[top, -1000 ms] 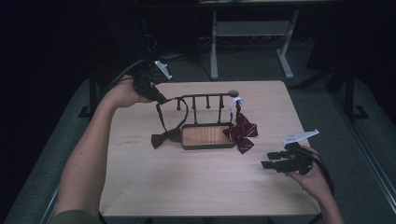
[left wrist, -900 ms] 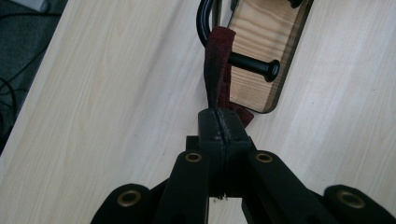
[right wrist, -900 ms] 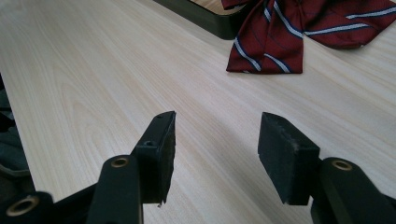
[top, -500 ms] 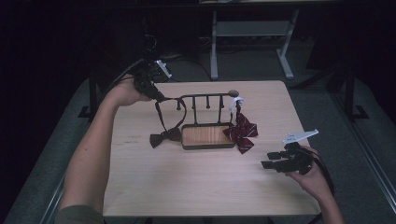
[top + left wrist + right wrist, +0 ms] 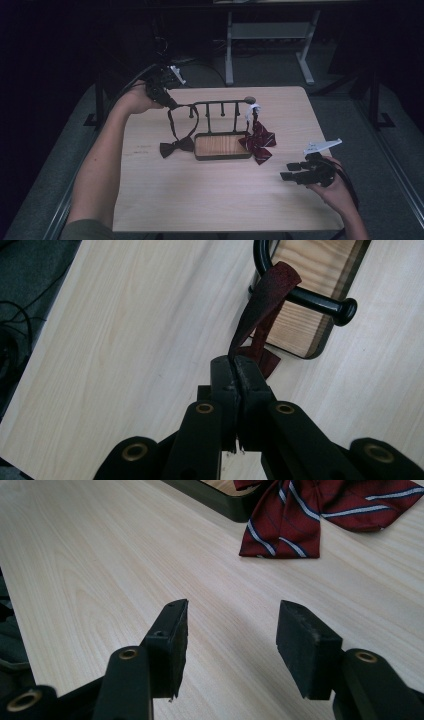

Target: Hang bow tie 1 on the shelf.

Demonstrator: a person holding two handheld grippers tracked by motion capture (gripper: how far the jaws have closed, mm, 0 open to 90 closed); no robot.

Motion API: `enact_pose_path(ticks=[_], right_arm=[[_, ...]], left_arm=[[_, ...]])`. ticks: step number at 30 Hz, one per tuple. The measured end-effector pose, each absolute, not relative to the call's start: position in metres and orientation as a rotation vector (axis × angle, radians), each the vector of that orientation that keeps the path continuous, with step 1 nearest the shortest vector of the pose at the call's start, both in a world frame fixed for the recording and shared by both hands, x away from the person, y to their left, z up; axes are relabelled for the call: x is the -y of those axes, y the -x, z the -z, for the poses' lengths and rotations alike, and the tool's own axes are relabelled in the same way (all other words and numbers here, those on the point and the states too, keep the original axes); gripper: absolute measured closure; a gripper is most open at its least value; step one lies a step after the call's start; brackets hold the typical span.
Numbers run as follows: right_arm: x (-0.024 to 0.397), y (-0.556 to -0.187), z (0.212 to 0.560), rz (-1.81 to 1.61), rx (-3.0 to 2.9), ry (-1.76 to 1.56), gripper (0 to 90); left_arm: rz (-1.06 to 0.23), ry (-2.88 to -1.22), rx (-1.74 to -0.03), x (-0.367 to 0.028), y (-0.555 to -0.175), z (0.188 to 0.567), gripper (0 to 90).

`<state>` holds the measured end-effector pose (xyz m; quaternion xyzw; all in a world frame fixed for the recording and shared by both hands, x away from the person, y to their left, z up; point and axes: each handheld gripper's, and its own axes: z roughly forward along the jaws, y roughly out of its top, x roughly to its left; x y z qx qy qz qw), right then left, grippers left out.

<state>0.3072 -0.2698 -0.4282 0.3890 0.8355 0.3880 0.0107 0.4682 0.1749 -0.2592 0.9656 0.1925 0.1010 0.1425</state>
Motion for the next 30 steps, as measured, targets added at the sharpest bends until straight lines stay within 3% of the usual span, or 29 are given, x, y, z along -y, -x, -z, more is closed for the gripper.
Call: enact_pose_path(ticks=[5, 13, 30], right_arm=[[0.270, -0.307, 0.428, -1.208, -2.609, -1.208, 46.2], [0.270, -0.307, 0.427, -1.208, -2.602, -1.218, 46.2], [0.274, -0.309, 0.429, -1.180, -2.593, -1.259, 42.9]], left_arm=[[-0.293, -2.791, -0.565, -0.174, -0.468, 0.261, 88.6], [-0.295, -2.810, -0.557, -0.172, -0.464, 0.263, 77.8], [-0.285, -2.811, -0.499, -0.174, -0.444, 0.265, 70.3]])
